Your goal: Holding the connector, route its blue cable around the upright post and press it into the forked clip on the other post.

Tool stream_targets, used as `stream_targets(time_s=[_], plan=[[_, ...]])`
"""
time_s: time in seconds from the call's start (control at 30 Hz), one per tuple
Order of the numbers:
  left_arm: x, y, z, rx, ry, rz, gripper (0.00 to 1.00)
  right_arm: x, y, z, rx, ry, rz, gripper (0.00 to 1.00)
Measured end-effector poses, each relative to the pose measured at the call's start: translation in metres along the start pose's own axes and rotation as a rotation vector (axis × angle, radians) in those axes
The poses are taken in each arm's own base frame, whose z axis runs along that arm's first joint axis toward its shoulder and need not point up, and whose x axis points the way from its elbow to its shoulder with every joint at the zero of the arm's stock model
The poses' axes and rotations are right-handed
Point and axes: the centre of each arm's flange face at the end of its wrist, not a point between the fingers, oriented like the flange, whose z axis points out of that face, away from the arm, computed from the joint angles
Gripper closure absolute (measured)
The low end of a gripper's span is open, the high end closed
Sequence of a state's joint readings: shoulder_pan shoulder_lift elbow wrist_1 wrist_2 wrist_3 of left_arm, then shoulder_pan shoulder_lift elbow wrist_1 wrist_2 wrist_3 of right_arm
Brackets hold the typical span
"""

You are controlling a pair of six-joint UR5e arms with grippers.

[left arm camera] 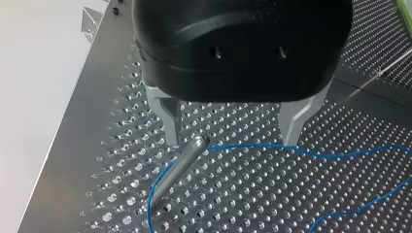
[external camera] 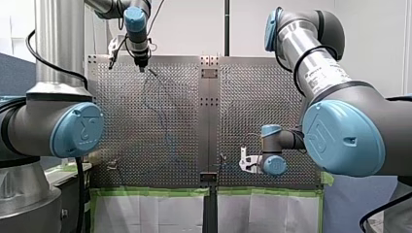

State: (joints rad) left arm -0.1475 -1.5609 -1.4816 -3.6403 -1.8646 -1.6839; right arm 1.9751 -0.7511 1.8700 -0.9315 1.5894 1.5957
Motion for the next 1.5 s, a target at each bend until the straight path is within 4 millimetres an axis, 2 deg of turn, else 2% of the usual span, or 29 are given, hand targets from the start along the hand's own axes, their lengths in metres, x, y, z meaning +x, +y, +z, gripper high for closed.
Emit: stream_targets(time_s=[0.47,0.67,0.97,1.1,1.3,1.5], plan=[[0.002,-0.007,0.005,0.028,-0.053,-0.009,0.0,0.0,0.0,0.0,0.0,0.0,0.003,1.0],[0.021,-0.017,0.006,0.075,-0.061,0.033,0.0,0.0,0.001,0.001,0.0,0.004,0.013,1.0],[0.048,-0.034,-0.006,0.119,-0.093,0.126,0.0,0.001,-0.002,0.001,0.024,0.006,0.032,1.0],[0.067,-0.046,-0.008,0.135,-0.097,0.163,0.0,0.001,-0.004,0.001,0.035,0.009,0.038,1.0],[0.086,-0.067,-0.002,0.135,-0.104,0.192,0.0,0.0,-0.007,0.0,0.047,0.003,0.041,1.0],[0.098,-0.09,0.006,0.131,-0.124,0.24,0.0,0.0,-0.009,-0.001,0.053,0.0,0.041,1.0]])
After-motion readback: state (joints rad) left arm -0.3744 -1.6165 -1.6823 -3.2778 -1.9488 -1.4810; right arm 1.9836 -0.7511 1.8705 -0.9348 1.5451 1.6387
